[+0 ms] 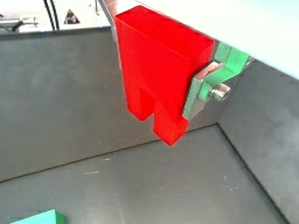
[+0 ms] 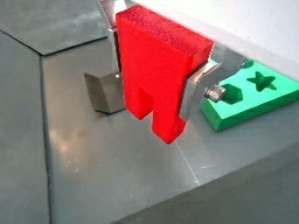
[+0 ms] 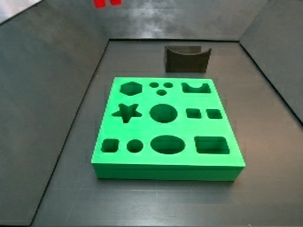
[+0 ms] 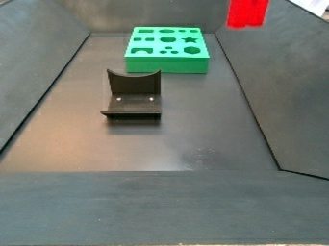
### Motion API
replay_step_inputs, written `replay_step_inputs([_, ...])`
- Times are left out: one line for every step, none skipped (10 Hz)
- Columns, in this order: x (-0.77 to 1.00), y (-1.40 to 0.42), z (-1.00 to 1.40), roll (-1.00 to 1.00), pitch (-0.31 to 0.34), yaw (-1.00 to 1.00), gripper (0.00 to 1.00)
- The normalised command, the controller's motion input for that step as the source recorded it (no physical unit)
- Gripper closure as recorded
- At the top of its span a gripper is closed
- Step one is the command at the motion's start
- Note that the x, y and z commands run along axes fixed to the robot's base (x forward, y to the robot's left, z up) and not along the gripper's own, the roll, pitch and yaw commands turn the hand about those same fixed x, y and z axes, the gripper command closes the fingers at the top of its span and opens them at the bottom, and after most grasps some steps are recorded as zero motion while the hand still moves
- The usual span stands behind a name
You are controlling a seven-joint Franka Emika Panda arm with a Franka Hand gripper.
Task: Pick up the double-square object. Move up. Move to above the board. Insert the double-square object.
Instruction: Move to above the board.
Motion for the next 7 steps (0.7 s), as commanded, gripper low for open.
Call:
replay_step_inputs([0.02,0.03,0.80,-0.09,0.064,-0.02,1.00])
replay_step_inputs([0.01,0.02,0.66,-0.10,0.060,-0.02,1.00])
replay_step_inputs([0.00,0.01,0.57,-0.10,0.057,-0.02,1.00])
replay_step_inputs([0.00,0.01,0.38,-0.11,0.056,-0.02,1.00])
replay_step_inputs([0.00,0.01,0.24,-0.11,0.055,-0.02,1.00])
replay_step_inputs([0.47,-1.00,0.11,-0.21,0.130,-1.00,1.00])
replay_step_inputs([0.47,-1.00,0.10,-0.20,0.133,-1.00,1.00])
